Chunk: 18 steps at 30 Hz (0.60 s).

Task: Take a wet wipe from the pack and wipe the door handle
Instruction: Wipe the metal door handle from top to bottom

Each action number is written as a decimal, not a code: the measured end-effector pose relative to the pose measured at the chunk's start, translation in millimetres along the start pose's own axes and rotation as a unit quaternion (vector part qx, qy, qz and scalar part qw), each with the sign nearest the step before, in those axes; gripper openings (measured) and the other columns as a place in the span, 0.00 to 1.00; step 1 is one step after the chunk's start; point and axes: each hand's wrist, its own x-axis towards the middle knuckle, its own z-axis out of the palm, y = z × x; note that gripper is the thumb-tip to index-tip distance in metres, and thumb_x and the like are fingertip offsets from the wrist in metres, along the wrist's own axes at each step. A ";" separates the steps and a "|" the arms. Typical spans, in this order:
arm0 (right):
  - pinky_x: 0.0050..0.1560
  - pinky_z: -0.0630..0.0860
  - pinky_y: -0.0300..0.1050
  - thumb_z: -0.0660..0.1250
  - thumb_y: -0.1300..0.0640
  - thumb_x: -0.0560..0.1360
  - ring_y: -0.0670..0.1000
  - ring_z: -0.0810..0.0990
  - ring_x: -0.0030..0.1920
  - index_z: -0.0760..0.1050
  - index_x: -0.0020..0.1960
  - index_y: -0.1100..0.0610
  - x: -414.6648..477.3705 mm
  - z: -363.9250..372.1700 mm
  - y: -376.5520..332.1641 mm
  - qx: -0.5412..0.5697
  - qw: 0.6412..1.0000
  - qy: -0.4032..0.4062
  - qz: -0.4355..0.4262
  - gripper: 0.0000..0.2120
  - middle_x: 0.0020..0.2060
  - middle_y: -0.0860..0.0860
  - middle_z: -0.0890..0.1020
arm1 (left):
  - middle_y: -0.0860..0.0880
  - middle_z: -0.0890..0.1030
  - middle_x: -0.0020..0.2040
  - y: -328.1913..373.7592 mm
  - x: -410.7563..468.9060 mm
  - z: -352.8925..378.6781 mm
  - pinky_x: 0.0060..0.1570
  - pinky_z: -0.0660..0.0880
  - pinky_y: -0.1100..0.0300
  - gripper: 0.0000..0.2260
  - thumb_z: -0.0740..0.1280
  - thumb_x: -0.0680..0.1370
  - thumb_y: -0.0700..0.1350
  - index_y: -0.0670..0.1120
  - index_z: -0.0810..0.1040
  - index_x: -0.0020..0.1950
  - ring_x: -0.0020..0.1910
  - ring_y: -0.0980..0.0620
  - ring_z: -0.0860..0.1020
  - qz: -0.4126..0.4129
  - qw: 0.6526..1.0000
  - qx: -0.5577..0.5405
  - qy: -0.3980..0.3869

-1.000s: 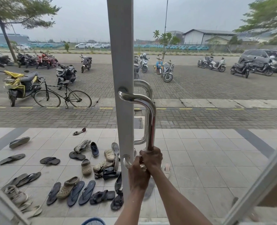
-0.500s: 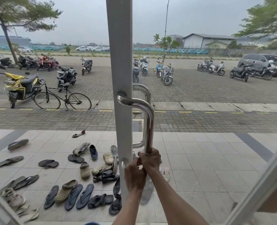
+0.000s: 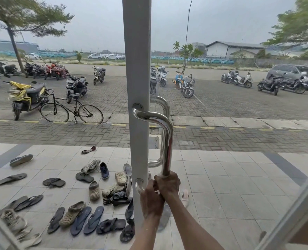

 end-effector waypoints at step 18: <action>0.38 0.75 0.41 0.76 0.52 0.67 0.52 0.83 0.37 0.77 0.34 0.54 7.7 1.6 6.9 -0.012 1.000 0.007 -0.024 0.10 0.31 0.50 0.83 | 0.49 0.86 0.42 5.8 1.3 0.5 0.39 0.82 0.56 0.07 0.74 0.74 0.39 0.44 0.83 0.51 0.39 0.52 0.85 -0.009 0.999 -0.036 -0.007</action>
